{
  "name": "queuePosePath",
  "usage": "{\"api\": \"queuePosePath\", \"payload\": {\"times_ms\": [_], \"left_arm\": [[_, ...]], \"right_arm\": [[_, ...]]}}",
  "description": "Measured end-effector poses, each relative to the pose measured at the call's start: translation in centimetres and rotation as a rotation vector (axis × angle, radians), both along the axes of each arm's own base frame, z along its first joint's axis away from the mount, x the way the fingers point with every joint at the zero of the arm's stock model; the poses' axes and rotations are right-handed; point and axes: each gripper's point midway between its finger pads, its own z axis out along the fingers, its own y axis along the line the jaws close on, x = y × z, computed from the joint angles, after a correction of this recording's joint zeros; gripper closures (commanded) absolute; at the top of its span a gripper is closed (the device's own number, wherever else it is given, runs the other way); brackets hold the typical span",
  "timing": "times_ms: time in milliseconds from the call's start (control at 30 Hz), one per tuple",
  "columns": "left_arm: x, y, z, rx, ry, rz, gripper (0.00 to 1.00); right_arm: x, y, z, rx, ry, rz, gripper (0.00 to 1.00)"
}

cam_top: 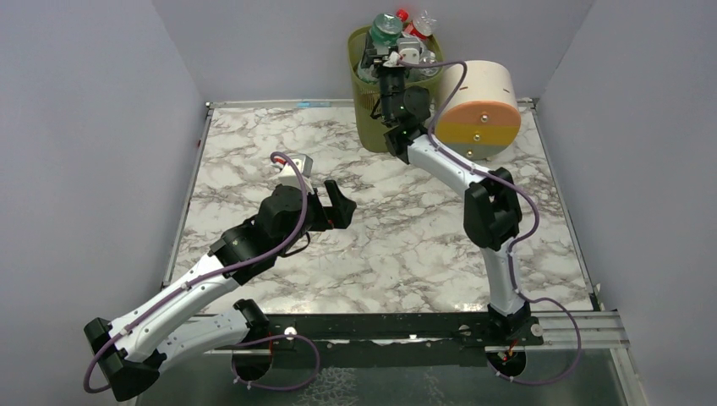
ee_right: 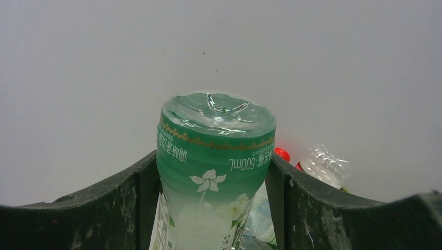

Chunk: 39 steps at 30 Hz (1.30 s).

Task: Put the plastic bottles in the bin
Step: Place the plastic bottle in the trash bin.

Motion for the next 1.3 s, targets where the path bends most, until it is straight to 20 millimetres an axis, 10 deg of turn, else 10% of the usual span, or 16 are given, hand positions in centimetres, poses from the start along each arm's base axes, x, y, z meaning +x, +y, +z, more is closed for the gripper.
{"api": "queuePosePath", "payload": {"times_ms": [1300], "left_arm": [[0.1,-0.1,-0.2,0.010,0.003,-0.002,0.01]], "right_arm": [[-1.0,3.1,-2.4,-0.190,-0.014,-0.053,0.17]]}}
